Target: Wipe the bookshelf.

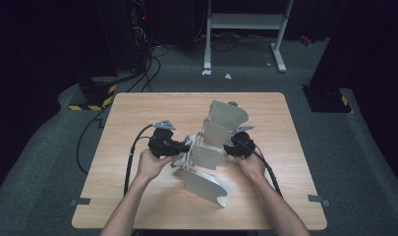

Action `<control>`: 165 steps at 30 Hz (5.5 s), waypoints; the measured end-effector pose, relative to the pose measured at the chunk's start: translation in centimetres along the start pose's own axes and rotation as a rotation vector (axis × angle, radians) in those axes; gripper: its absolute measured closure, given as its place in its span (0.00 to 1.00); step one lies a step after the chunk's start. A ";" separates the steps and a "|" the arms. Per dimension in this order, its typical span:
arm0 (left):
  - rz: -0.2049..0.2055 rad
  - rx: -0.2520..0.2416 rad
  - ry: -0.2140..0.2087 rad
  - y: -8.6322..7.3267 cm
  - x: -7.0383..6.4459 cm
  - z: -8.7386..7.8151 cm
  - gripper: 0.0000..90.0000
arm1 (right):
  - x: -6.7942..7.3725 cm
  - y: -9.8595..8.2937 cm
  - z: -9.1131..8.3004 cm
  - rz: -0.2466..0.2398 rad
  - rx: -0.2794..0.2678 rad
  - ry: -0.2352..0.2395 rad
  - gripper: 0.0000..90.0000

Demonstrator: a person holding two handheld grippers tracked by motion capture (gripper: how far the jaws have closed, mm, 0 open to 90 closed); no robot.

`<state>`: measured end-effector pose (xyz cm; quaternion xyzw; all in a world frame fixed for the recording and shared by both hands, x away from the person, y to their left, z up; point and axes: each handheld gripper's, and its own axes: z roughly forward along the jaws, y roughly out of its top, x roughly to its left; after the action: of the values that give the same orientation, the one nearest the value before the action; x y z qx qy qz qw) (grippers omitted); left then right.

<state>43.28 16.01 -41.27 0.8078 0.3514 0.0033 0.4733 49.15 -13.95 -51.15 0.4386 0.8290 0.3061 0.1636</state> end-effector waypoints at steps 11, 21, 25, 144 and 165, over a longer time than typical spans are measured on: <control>0.014 0.234 0.091 -1.0 1.2 4.2 0.89 | 0.1 -1.8 0.1 -0.012 -0.127 -0.013 0.59; 0.001 0.052 0.063 1.8 1.9 2.1 0.89 | 0.1 -1.8 0.2 -0.016 -0.130 -0.010 0.62; -0.006 0.032 0.056 2.4 2.1 2.6 0.89 | 0.3 -1.7 0.2 -0.015 -0.131 -0.010 0.63; -0.076 0.270 0.059 -6.5 0.2 3.8 0.89 | -2.1 -2.7 -0.6 0.078 -0.128 -0.083 0.55; -0.117 0.250 0.459 -9.8 3.0 -3.0 0.89 | -2.0 -2.7 -0.6 0.083 -0.127 -0.085 0.55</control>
<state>38.94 23.01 -48.12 0.8165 0.4931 0.1158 0.2771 48.29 -16.96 -52.43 0.4741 0.7812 0.3455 0.2134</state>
